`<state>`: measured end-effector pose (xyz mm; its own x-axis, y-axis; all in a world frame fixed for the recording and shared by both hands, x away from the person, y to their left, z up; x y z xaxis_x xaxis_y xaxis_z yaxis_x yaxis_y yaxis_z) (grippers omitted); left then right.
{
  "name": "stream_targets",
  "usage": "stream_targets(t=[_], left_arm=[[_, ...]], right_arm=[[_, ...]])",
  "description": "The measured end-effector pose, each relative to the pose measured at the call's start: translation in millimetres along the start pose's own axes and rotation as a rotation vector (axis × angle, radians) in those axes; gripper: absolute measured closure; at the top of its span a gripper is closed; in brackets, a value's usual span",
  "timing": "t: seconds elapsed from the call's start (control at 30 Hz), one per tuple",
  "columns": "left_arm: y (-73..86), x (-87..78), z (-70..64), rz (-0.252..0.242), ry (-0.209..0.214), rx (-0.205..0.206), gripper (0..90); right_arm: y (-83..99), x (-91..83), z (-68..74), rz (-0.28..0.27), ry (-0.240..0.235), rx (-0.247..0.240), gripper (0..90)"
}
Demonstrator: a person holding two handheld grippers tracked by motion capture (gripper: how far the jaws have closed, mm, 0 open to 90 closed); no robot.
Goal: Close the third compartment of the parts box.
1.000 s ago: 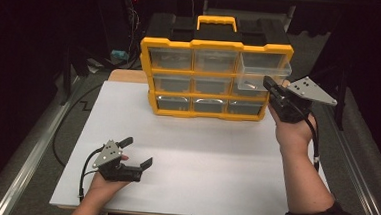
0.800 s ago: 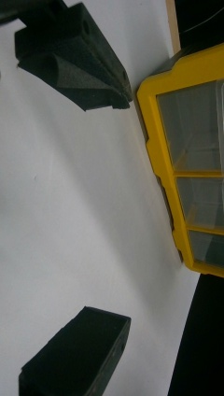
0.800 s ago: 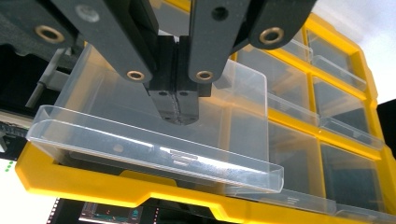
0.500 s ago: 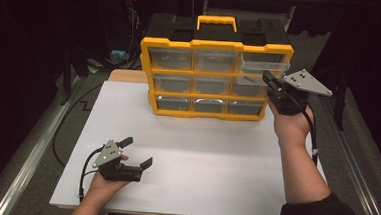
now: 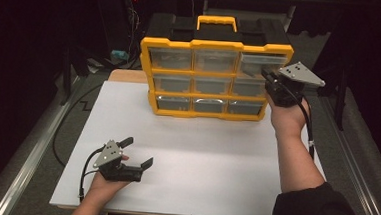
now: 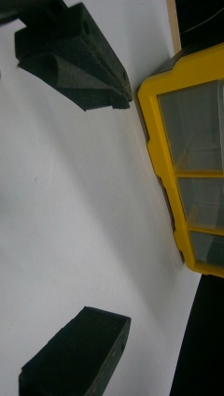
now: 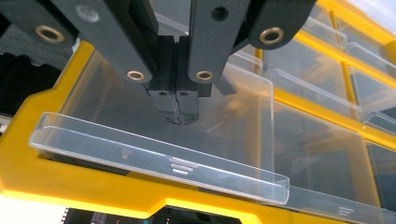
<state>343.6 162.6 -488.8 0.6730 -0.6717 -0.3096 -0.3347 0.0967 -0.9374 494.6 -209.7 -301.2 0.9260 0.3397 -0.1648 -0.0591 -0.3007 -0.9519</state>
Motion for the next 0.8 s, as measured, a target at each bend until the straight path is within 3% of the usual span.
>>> stream_targets(t=[0.53, 0.8], left_arm=[[0.0, 0.6, 0.0, 0.000, 0.003, -0.001, 0.6], [-0.2, 0.2, 0.4, -0.003, 0.004, -0.002, 0.6]], right_arm=[[-4.6, 21.2, -7.8, 0.040, 0.030, -0.005, 90.0], [-6.2, 19.9, -2.8, 0.043, 0.016, -0.012, 90.0]])
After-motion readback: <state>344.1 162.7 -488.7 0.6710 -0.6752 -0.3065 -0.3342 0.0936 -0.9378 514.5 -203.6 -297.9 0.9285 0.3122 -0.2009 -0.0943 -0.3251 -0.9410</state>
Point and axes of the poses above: each handheld gripper's, and its own axes: x roughly forward along the jaws, y roughly out of its underside, z roughly to its left, the point moved 7 cm from there along x, roughly forward along the jaws, and after that the axes turned 5 degrees about -x, right-handed, at the moved point
